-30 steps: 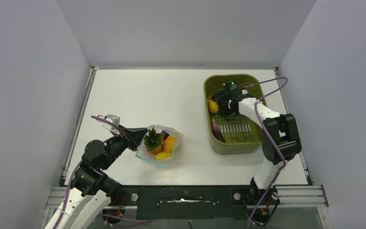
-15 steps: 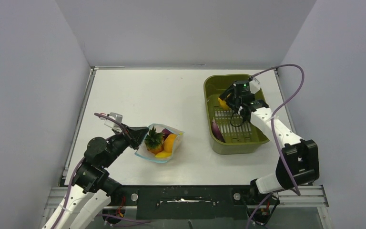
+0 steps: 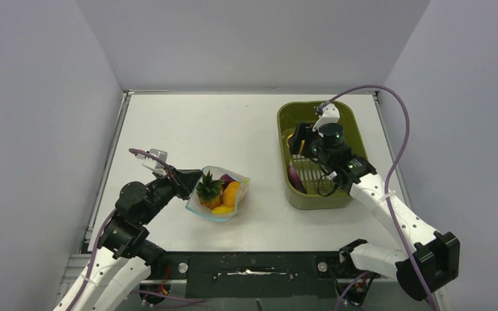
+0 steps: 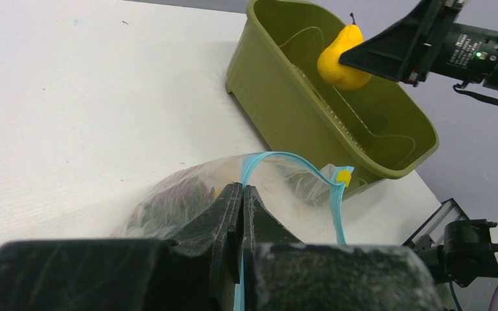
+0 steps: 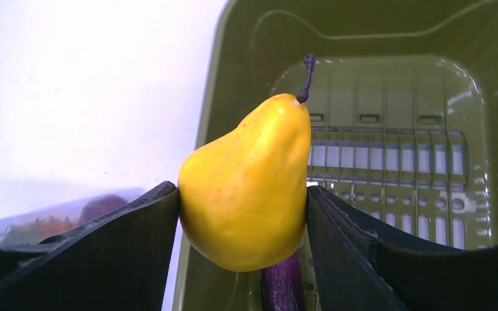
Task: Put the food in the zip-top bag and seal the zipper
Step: Pick up the fake fruit from the bin, then place the fake fruit in the zipper food storage bag, then move the bin to the center of the board.
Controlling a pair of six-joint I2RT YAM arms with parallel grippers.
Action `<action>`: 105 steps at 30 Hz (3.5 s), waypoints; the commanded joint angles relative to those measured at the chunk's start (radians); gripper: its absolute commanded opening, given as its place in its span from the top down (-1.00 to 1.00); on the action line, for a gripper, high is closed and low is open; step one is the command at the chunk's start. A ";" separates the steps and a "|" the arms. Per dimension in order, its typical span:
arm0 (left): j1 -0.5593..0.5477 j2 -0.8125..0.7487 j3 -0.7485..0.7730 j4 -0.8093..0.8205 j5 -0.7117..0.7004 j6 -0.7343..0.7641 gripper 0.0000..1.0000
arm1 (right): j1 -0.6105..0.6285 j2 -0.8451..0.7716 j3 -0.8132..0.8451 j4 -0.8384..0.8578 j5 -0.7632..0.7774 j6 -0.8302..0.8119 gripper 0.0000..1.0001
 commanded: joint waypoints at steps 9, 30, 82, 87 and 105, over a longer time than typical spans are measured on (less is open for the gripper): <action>-0.004 0.057 0.090 0.008 -0.005 -0.053 1.00 | 0.053 -0.144 0.014 0.214 -0.504 -0.242 0.04; -0.004 0.035 0.088 0.010 -0.007 -0.099 1.00 | 0.521 0.004 0.071 0.347 -0.541 -0.495 0.03; -0.004 0.024 0.043 0.067 0.061 -0.051 1.00 | 0.617 -0.058 0.173 0.231 -0.066 -0.428 -0.95; -0.004 0.013 0.037 0.049 0.040 -0.042 1.00 | 0.486 -0.086 0.175 0.120 0.018 -0.218 -0.95; -0.004 0.016 0.031 0.074 0.048 -0.025 1.00 | 0.068 0.089 0.250 -0.321 -0.141 -0.198 -0.17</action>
